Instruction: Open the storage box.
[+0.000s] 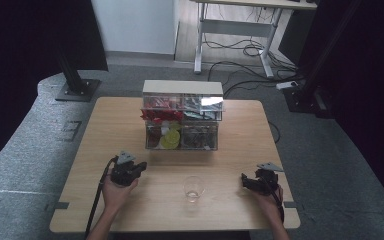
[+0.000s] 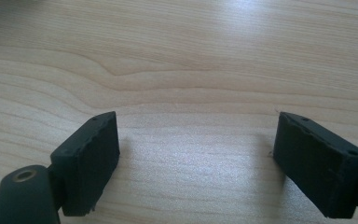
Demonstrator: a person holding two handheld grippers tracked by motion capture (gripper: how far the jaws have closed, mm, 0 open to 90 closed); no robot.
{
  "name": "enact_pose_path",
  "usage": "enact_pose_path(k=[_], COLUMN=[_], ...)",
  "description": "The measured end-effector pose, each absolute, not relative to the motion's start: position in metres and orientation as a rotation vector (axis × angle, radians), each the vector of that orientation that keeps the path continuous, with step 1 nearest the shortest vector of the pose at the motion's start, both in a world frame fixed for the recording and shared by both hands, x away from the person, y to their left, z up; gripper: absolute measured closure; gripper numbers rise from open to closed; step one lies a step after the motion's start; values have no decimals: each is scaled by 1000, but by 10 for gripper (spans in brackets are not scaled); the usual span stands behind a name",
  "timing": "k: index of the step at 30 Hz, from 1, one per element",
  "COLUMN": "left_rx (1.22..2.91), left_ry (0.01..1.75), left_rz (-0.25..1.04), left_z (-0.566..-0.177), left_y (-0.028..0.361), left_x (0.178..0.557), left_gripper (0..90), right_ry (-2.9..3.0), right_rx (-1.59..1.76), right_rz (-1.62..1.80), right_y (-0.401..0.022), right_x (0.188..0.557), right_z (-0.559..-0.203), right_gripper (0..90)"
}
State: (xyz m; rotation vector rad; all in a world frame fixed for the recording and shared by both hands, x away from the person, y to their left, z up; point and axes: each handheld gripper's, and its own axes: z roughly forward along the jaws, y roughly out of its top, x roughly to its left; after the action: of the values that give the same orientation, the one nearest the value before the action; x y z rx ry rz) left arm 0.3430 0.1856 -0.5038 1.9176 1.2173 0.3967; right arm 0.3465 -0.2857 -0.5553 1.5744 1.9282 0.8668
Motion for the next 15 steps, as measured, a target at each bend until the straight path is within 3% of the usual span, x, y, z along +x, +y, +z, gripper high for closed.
enact_pose_path(k=[15], left_rx=[1925], left_ry=[1218], left_rz=[375], left_z=[-501], left_y=[173], left_x=[365], left_gripper=[900], right_ry=[1927], right_rx=[1574], right_rz=[867], right_y=[-286], right_x=[347], right_z=[-555], right_gripper=[144])
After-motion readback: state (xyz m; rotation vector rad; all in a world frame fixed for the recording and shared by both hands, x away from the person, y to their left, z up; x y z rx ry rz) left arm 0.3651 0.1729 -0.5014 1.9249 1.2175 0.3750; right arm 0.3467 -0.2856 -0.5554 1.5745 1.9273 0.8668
